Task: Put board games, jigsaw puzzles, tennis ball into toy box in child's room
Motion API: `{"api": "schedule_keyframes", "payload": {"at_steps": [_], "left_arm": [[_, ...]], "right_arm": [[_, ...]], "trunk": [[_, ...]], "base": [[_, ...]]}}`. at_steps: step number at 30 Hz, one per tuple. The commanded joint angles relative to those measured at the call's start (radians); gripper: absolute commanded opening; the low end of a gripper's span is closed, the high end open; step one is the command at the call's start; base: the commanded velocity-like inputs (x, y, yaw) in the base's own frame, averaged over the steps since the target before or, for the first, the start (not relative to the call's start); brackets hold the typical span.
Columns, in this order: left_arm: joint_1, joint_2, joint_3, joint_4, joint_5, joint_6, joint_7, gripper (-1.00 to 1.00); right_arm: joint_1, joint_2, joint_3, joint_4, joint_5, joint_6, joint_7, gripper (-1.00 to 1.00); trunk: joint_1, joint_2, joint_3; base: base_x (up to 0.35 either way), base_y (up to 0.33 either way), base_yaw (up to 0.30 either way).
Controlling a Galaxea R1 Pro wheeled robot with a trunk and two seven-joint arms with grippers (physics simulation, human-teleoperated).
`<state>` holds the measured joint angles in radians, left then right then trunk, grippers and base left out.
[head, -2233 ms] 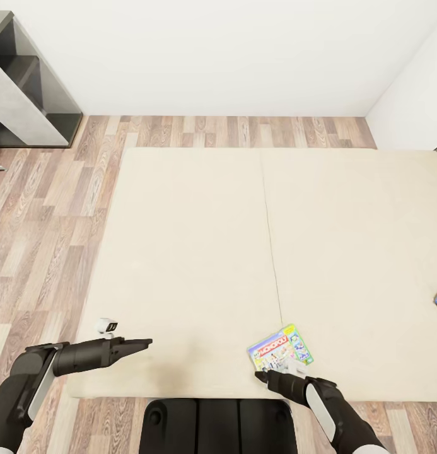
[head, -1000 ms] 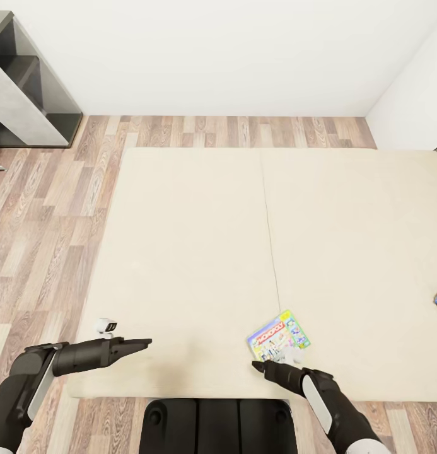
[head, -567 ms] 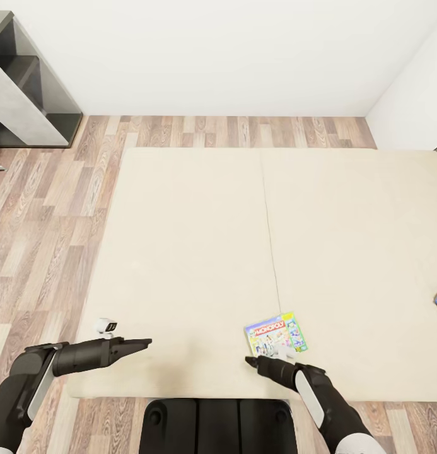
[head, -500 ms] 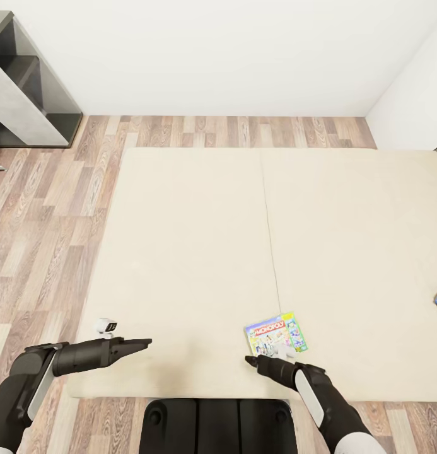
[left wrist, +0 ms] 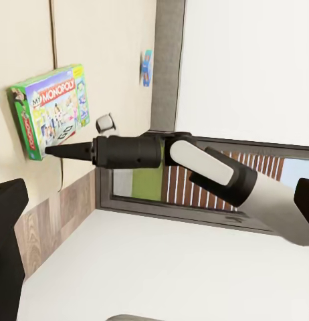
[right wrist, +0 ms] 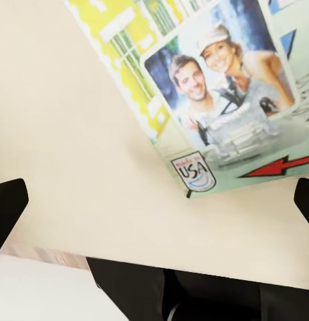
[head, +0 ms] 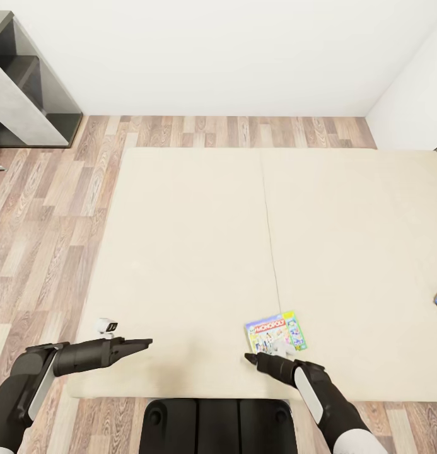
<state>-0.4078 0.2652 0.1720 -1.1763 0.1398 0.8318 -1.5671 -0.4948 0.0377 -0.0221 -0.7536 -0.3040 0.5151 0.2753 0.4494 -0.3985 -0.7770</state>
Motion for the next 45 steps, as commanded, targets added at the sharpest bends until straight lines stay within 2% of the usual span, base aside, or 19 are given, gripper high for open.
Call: {"api": "schedule_keyframes", "payload": {"at_steps": [1, 10, 24, 36, 45], "left_arm": [[0.0, 0.0, 0.0, 0.0, 0.0, 0.011, -0.004, 1.0], [0.0, 0.0, 0.0, 0.0, 0.0, 0.01, -0.004, 1.0], [0.0, 0.0, 0.0, 0.0, 0.0, 0.01, -0.004, 1.0], [0.0, 0.0, 0.0, 0.0, 0.0, 0.01, -0.004, 1.0], [0.0, 0.0, 0.0, 0.0, 0.0, 0.01, -0.004, 1.0]], "right_arm": [[-0.003, 0.001, -0.002, -0.001, -0.004, 0.006, 0.001, 1.0], [-0.011, 0.02, -0.001, -0.001, -0.002, 0.005, 0.001, 1.0], [-0.019, 0.025, -0.001, -0.001, -0.001, 0.004, 0.0, 1.0], [-0.021, 0.041, 0.0, -0.003, -0.001, 0.003, 0.001, 1.0], [-0.044, 0.059, 0.001, -0.003, -0.001, 0.008, -0.001, 1.0]], "trunk": [[0.001, -0.001, -0.001], [0.001, -0.001, -0.001], [0.001, -0.001, -0.001], [0.001, -0.001, -0.001], [0.001, -0.001, -0.001]], "base": [[0.0, 0.0, 0.0], [0.0, 0.0, 0.0], [0.0, 0.0, 0.0], [0.0, 0.0, 0.0], [0.0, 0.0, 0.0]]}}
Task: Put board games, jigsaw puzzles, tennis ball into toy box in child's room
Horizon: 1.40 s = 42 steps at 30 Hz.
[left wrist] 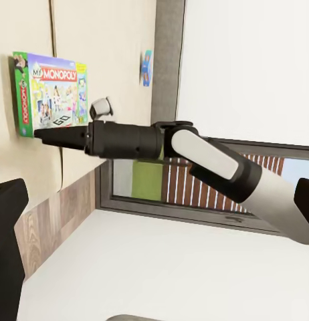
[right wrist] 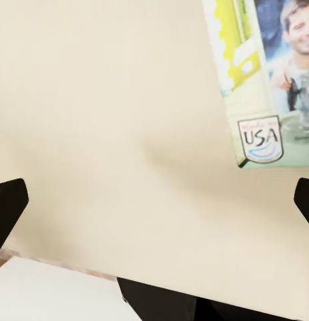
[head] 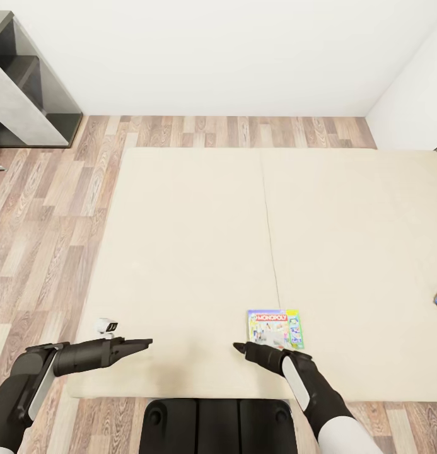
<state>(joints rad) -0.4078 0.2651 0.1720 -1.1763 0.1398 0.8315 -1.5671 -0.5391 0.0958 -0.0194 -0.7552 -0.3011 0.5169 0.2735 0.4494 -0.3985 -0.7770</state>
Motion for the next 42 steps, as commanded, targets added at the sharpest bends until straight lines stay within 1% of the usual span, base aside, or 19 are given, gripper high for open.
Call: {"api": "schedule_keyframes", "payload": {"at_steps": [1, 8, 14, 18, 22, 33, 38, 42], "left_arm": [[0.0, 0.0, 0.0, 0.0, 0.0, 0.011, -0.004, 1.0], [0.0, -0.001, 0.0, 0.0, 0.0, 0.011, -0.004, 1.0], [0.0, -0.001, 0.0, 0.0, -0.005, 0.011, -0.004, 1.0], [0.0, -0.001, 0.0, 0.0, -0.011, 0.011, -0.004, 1.0], [0.0, -0.001, 0.0, 0.0, -0.012, 0.011, -0.004, 1.0], [0.0, -0.001, 0.0, 0.0, -0.012, 0.011, -0.004, 1.0], [0.0, 0.0, 0.0, 0.0, -0.012, 0.011, -0.004, 1.0], [0.0, 0.0, 0.0, 0.0, -0.012, 0.011, -0.004, 1.0]], "right_arm": [[-0.002, 0.002, -0.002, -0.001, -0.004, 0.007, 0.0, 1.0], [-0.011, 0.004, -0.002, -0.001, -0.004, 0.009, -0.002, 1.0], [-0.018, 0.013, 0.001, -0.002, -0.003, 0.011, -0.001, 1.0], [-0.021, 0.022, 0.023, -0.025, -0.004, 0.012, -0.003, 1.0], [-0.022, 0.027, 0.034, -0.065, -0.005, 0.024, -0.003, 1.0], [-0.029, 0.047, 0.041, -0.223, -0.006, 0.154, -0.008, 1.0], [-0.051, 0.049, 0.041, -0.262, -0.007, 0.196, -0.009, 1.0], [-0.067, 0.048, 0.041, -0.269, -0.006, 0.216, -0.009, 1.0]], "trunk": [[0.001, -0.001, -0.001], [0.001, -0.001, -0.001], [0.001, -0.001, -0.001], [0.001, -0.001, -0.001], [0.001, -0.001, -0.001], [0.001, -0.001, -0.001], [0.001, -0.001, -0.001], [0.001, -0.001, -0.001]], "base": [[0.0, 0.0, 0.0], [0.0, 0.0, 0.0], [0.0, 0.0, 0.0], [0.0, 0.0, 0.0], [0.0, 0.0, 0.0], [0.0, 0.0, 0.0], [0.0, 0.0, 0.0], [0.0, 0.0, 0.0]]}}
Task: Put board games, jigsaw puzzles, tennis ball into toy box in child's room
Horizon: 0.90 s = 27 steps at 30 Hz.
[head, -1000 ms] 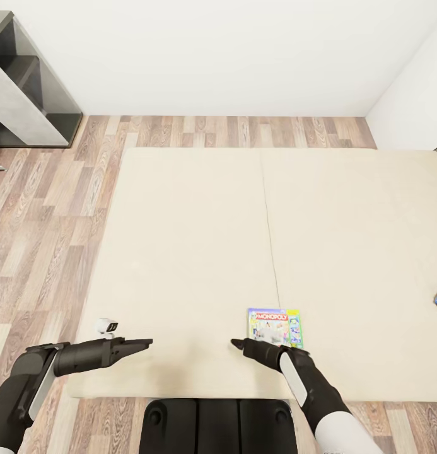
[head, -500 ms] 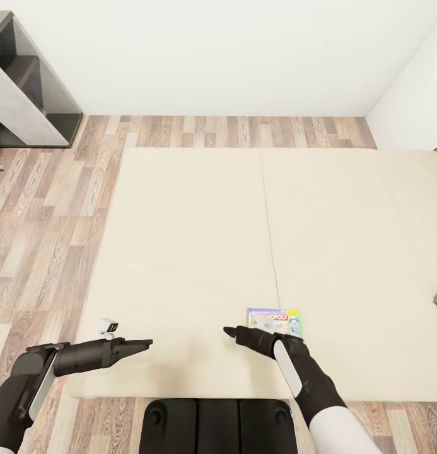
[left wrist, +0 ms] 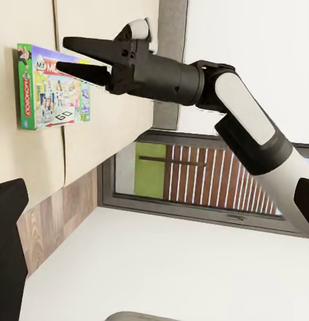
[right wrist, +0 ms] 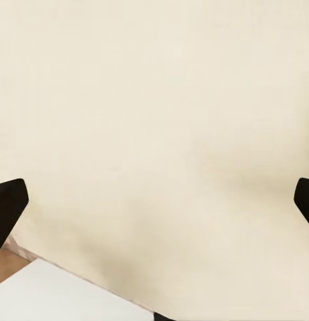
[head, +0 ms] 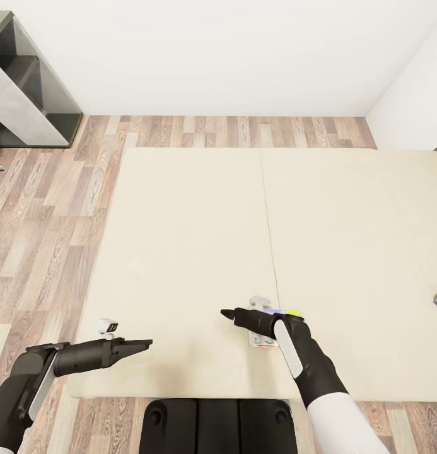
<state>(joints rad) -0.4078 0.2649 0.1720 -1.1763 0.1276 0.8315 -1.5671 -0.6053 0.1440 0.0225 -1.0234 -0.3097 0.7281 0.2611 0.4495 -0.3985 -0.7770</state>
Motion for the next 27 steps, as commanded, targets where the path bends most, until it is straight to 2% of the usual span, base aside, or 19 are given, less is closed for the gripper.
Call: {"api": "schedule_keyframes", "payload": {"at_steps": [1, 8, 13, 18, 21, 23, 24, 27], "left_arm": [[0.0, 0.0, 0.0, 0.0, 0.0, 0.011, -0.004, 1.0], [0.0, 0.001, 0.0, 0.0, 0.0, 0.011, -0.004, 1.0], [0.0, 0.002, 0.001, 0.0, 0.0, 0.011, -0.004, 1.0], [0.0, 0.003, 0.002, 0.0, 0.0, 0.011, -0.004, 1.0], [0.0, 0.003, 0.003, 0.0, 0.0, 0.011, -0.004, 1.0], [0.0, 0.003, 0.003, 0.0, 0.0, 0.011, -0.004, 1.0], [0.0, 0.003, 0.003, 0.0, 0.0, 0.011, -0.004, 1.0], [0.0, 0.004, 0.005, 0.0, 0.0, 0.011, -0.004, 1.0]], "right_arm": [[-0.003, 0.0, -0.001, -0.002, 0.002, 0.007, 0.003, 1.0], [-0.039, -0.001, 0.0, -0.007, 0.005, 0.022, -0.003, 1.0], [-0.084, -0.008, -0.001, -0.002, 0.003, 0.066, -0.051, 1.0], [-0.14, -0.014, -0.006, 0.008, 0.001, 0.111, -0.169, 1.0], [-0.177, -0.017, -0.009, 0.025, -0.002, 0.135, -0.312, 1.0], [-0.189, -0.019, -0.011, 0.032, -0.005, 0.141, -0.366, 1.0], [-0.2, -0.026, -0.017, 0.038, -0.007, 0.146, -0.41, 1.0], [-0.216, -0.052, -0.04, 0.044, -0.011, 0.156, -0.458, 1.0]], "trunk": [[0.001, -0.001, -0.001], [0.001, -0.001, -0.001], [0.001, -0.001, -0.001], [0.001, -0.001, -0.001], [0.001, -0.001, -0.001], [0.001, -0.001, -0.001], [0.001, -0.001, -0.001], [0.001, -0.001, -0.001]], "base": [[0.0, 0.0, 0.0], [0.0, 0.0, 0.0], [0.0, 0.0, 0.0], [0.0, 0.0, 0.0], [0.0, 0.0, 0.0], [0.0, 0.0, 0.0], [0.0, 0.0, 0.0], [0.0, 0.0, 0.0]]}}
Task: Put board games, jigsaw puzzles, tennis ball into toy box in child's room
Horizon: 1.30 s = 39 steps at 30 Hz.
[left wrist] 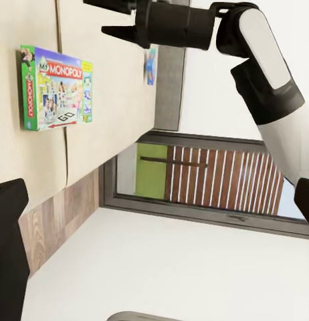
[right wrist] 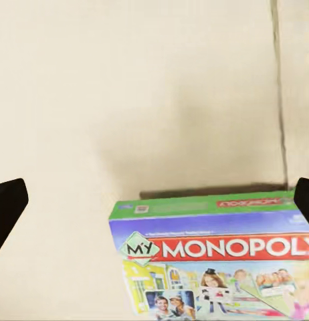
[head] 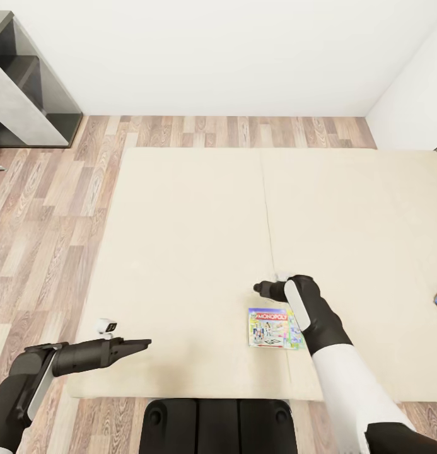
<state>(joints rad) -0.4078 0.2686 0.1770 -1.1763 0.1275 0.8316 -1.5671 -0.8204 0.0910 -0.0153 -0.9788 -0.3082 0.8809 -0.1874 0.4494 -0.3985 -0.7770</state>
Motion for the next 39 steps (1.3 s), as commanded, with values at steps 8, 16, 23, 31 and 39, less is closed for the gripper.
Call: {"api": "schedule_keyframes", "payload": {"at_steps": [8, 16, 23, 31, 39], "left_arm": [[0.0, 0.001, 0.002, 0.0, 0.0, 0.011, -0.004, 1.0], [0.0, 0.001, 0.004, 0.0, 0.0, 0.011, -0.004, 1.0], [0.0, 0.002, 0.004, 0.0, 0.0, 0.011, -0.004, 1.0], [0.0, 0.003, 0.004, 0.0, 0.0, 0.011, -0.004, 1.0], [0.0, 0.003, 0.004, 0.0, -0.001, 0.01, -0.004, 1.0]], "right_arm": [[-0.013, -0.049, -0.056, 0.047, -0.013, 0.019, -0.045, 1.0], [-0.016, -0.074, -0.063, 0.072, -0.015, 0.021, -0.042, 1.0], [-0.016, -0.081, -0.063, 0.075, -0.014, 0.022, -0.042, 1.0], [-0.016, -0.1, -0.064, 0.077, -0.015, 0.024, -0.042, 1.0], [-0.016, -0.108, -0.064, 0.085, -0.015, 0.022, -0.041, 1.0]], "trunk": [[0.001, -0.002, -0.001], [0.001, -0.002, -0.001], [0.001, -0.002, -0.001], [0.001, -0.002, -0.002], [0.001, -0.002, -0.011]], "base": [[0.0, 0.0, 0.0], [0.0, 0.0, 0.0], [0.0, 0.0, 0.0], [0.0, 0.0, 0.0], [0.0, 0.0, 0.0]]}}
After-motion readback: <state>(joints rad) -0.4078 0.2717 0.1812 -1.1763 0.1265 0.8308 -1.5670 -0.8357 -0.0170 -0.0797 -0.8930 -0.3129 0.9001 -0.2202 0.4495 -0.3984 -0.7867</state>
